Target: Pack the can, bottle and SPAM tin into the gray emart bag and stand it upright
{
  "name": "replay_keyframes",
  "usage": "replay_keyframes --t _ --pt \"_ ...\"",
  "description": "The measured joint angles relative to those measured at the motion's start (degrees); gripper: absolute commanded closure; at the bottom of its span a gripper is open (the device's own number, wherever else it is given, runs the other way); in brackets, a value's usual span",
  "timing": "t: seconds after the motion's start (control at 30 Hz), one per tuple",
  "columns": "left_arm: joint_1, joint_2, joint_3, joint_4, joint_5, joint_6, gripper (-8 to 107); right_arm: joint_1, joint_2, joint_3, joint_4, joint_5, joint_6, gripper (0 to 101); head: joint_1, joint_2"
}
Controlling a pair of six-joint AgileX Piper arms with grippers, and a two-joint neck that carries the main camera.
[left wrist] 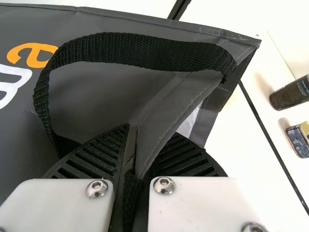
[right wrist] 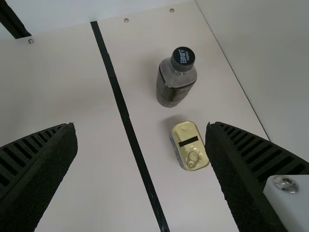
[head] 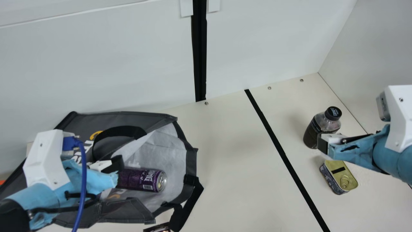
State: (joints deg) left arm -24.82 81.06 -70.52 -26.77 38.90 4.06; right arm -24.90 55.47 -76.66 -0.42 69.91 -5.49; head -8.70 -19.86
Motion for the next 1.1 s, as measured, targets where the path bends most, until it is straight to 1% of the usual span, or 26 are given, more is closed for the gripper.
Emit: replay_keyframes --t 0.4,1.1 --pt "0.00 0.00 0.00 0.00 0.00 0.00 107 -2.98 -1.83 1.74 1.62 0.01 -0.47 6 0.00 -0.09" --pt "0.00 0.00 0.00 0.00 0.00 0.00 107 -2.65 -3.15 3.16 2.26 -0.03 0.64 6 0.00 -0.09"
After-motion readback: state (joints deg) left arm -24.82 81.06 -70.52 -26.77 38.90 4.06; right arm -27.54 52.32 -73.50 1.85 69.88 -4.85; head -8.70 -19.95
